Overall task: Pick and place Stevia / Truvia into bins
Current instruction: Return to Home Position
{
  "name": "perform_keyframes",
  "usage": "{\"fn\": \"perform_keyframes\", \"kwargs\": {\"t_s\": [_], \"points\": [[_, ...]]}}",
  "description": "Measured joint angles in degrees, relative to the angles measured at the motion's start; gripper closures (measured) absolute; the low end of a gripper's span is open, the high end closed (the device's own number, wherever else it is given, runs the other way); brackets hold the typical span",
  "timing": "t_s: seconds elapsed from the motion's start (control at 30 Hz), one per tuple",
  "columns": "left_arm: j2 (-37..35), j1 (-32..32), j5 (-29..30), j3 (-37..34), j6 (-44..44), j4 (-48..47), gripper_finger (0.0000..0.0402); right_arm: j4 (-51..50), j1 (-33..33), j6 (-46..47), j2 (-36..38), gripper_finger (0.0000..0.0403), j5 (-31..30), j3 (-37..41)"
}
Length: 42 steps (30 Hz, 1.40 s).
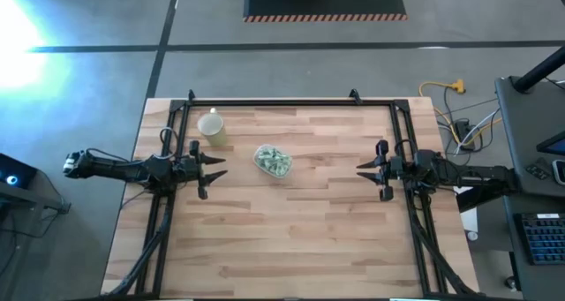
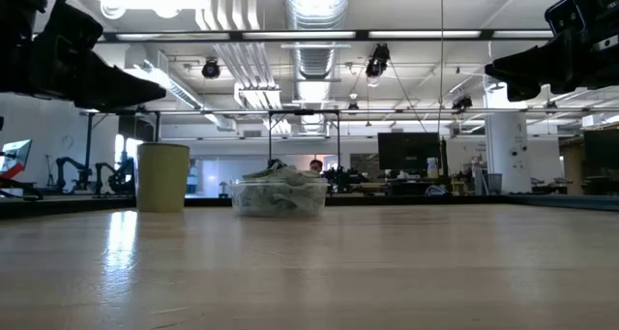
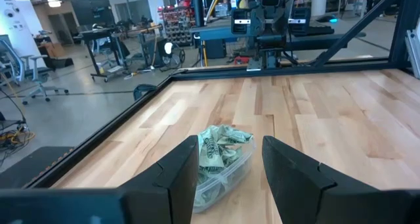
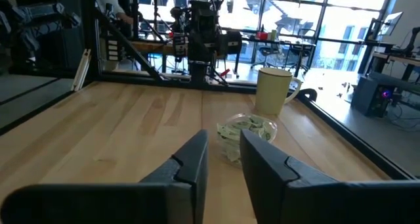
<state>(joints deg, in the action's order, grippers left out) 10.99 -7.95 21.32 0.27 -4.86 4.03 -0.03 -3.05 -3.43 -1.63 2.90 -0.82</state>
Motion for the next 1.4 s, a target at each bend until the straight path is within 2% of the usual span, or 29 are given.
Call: {"fn": "perform_keyframes", "kwargs": {"t_s": [0.3,0.73,1.4], "points": [[1.0,0.0,0.0,0.0,0.0,0.0,0.0249,0.0,0.0,0.0,0.0,0.0316,0.0,0.0],[1.0,0.0,0.0,0.0,0.0,0.0,0.0249,0.0,0.0,0.0,0.0,0.0334,0.0,0.0],[0.9,0.0,0.0,0.0,0.0,0.0,0.0249,0.0,0.0,0.0,0.0,0.0335,0.0,0.0]]}}
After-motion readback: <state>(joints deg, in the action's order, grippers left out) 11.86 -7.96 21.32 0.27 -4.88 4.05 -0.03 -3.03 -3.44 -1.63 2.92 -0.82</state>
